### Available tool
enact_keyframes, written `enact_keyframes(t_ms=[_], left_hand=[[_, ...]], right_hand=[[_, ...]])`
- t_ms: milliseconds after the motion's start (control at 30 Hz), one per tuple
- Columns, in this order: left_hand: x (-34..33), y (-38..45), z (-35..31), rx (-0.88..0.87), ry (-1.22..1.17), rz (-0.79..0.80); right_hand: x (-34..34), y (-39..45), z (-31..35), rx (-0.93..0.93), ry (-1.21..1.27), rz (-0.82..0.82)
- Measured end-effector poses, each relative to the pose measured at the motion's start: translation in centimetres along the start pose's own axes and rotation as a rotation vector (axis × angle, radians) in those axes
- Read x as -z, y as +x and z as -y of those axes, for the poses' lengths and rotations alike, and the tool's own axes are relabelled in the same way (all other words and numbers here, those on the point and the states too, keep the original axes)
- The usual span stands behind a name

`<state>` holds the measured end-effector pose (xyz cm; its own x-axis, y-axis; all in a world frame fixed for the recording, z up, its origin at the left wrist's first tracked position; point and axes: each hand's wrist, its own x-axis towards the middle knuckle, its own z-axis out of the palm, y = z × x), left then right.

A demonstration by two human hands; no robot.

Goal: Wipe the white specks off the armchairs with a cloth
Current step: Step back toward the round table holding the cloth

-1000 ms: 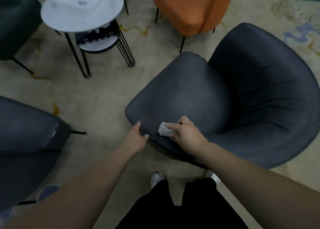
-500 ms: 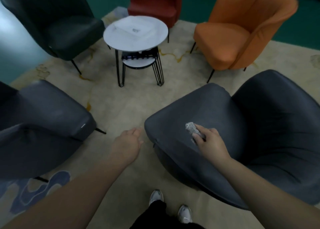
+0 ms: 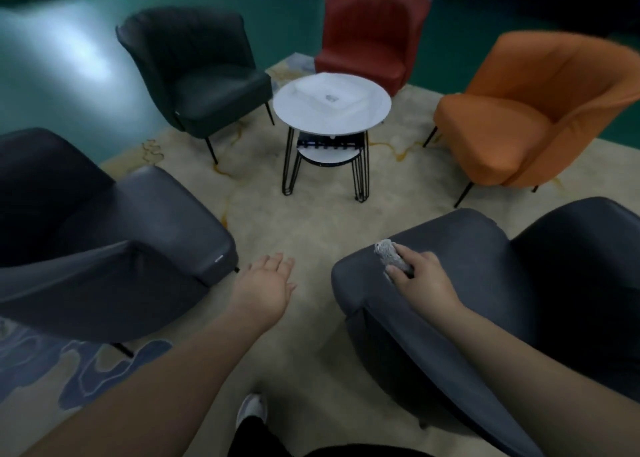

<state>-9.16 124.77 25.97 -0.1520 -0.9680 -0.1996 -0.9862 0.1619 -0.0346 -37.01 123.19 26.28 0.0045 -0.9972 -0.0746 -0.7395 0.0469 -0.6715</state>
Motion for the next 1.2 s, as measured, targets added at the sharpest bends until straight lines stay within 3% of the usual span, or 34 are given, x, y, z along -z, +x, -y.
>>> enact_keyframes(t_ms=[333, 533, 800, 1200], left_hand=[[1.7, 4.3, 16.7, -0.129, 0.124, -0.048], [2.7, 7.9, 23.2, -0.187, 0.11, -0.066], [4.1, 15.5, 25.6, -0.213, 0.072, -0.057], [5.9, 35.8, 24.4, -0.193, 0.097, -0.015]], right_hand=[[-11.1, 8.3, 14.3, 0.002, 0.003, -0.097], [-15.6, 11.1, 19.6, -0.015, 0.075, -0.205], [-15.1, 18.0, 20.7, -0.049, 0.084, -0.226], [-10.9, 37.4, 16.7, -0.059, 0.126, -0.186]])
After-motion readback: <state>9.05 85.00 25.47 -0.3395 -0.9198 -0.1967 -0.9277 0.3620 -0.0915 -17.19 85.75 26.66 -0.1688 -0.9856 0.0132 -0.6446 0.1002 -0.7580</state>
